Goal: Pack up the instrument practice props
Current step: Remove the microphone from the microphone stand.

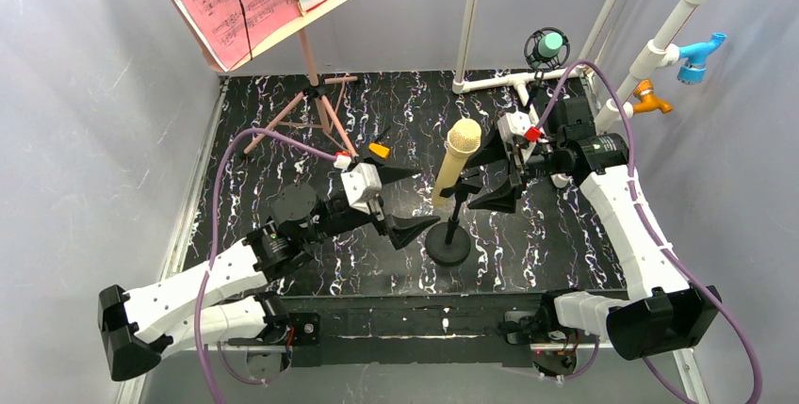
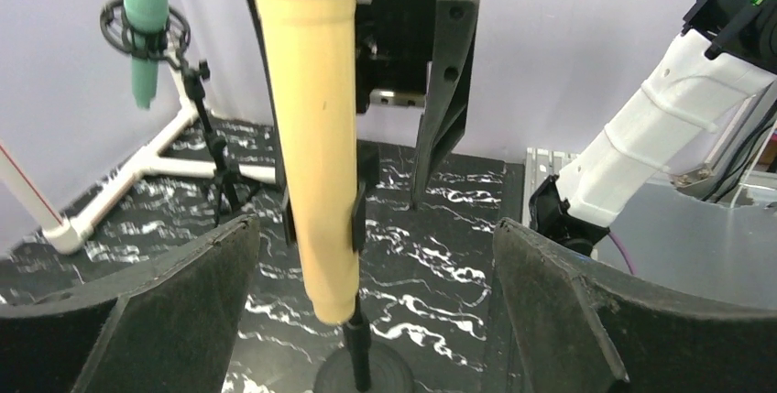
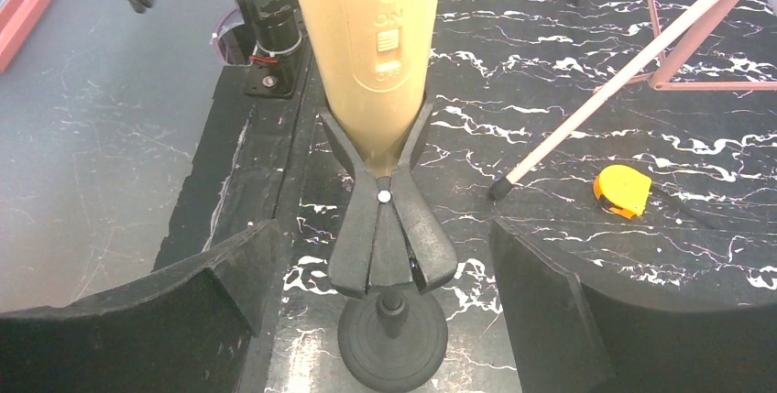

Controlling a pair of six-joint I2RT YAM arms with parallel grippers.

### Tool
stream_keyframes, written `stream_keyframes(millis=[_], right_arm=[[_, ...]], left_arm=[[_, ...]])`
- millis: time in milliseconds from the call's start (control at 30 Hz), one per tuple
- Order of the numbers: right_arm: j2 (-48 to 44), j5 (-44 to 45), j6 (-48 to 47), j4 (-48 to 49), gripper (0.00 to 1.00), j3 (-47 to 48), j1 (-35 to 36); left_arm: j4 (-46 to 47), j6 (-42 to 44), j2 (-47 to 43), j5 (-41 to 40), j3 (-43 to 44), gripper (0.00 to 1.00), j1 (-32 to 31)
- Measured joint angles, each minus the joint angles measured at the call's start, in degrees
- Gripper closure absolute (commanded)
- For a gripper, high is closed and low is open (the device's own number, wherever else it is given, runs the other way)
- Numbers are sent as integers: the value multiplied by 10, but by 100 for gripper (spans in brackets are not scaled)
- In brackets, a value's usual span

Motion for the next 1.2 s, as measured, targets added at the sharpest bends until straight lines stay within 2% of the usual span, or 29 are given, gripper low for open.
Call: stream_keyframes(millis=[300,500,800,967,1033,1067,1200], right_arm=[[0,5,25,25,11,-5,0],[-2,14,38,37,13,-7,0],[-11,18,46,47,17,-13,0],[-14,26,53,49,20,-15,0],[-15,28,55,51,21,-15,0],[-16,28,55,51,21,-15,0],[-18,30,57,55,23,-15,0]], left_arm=[[4,77,89,16,89,5,0],[20,81,139,12,113,13,0],[35,68,162,12,119,22,0],[49,62,168,7,123,40,0],[51,60,168,5,123,55,0],[52,60,168,4,123,70,0],[54,51,169,1,123,92,0]])
